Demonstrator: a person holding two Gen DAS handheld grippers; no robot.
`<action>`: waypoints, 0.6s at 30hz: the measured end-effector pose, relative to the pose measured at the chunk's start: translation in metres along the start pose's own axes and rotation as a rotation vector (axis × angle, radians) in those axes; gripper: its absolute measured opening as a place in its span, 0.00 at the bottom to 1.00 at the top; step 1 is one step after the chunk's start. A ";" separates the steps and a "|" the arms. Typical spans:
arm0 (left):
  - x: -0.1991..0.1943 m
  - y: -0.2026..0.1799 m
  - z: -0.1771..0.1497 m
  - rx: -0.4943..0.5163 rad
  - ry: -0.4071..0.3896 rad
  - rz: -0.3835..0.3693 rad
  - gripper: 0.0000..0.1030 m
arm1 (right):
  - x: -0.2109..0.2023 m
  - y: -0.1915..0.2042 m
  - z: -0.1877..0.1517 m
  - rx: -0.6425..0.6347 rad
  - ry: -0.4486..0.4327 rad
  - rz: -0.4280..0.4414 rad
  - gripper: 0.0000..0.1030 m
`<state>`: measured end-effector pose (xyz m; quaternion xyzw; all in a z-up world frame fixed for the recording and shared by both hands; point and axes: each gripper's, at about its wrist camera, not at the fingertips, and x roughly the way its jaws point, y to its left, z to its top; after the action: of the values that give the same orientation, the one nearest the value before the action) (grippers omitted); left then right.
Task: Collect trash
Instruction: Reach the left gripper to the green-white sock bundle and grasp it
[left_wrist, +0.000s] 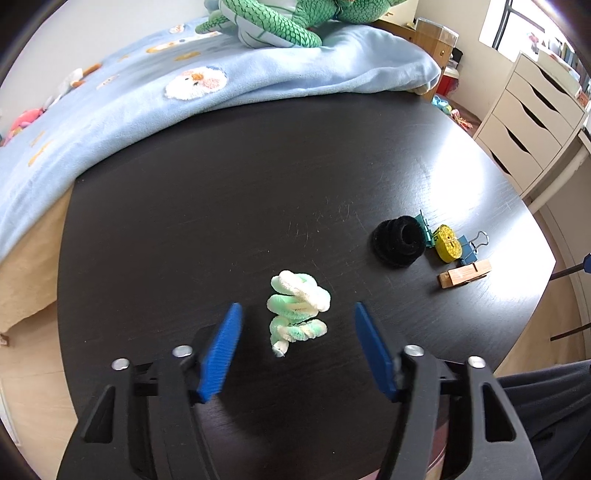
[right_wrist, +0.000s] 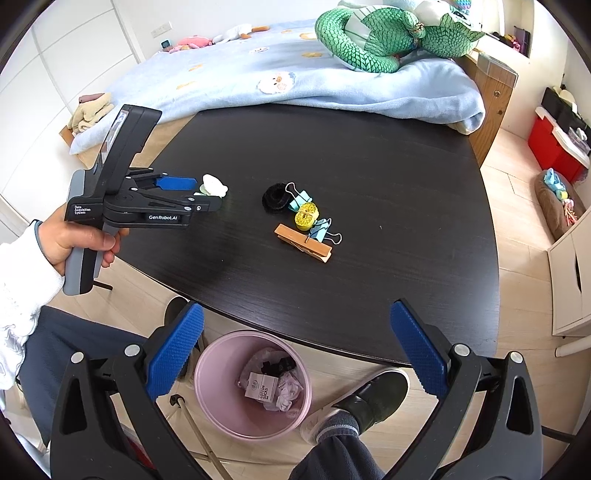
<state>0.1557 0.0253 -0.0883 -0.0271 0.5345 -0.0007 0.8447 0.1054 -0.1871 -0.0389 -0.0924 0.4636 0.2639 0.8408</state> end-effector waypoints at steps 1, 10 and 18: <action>0.001 0.000 0.000 -0.002 0.003 -0.001 0.52 | 0.001 0.000 0.000 0.000 0.001 0.000 0.96; 0.008 0.000 0.001 -0.013 0.011 0.000 0.26 | 0.006 -0.001 0.000 -0.003 0.011 0.002 0.96; -0.006 0.001 -0.002 -0.022 -0.013 0.011 0.25 | 0.010 -0.006 0.003 0.014 0.014 0.006 0.96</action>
<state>0.1514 0.0266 -0.0833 -0.0337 0.5293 0.0101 0.8477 0.1152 -0.1875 -0.0463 -0.0869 0.4717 0.2625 0.8373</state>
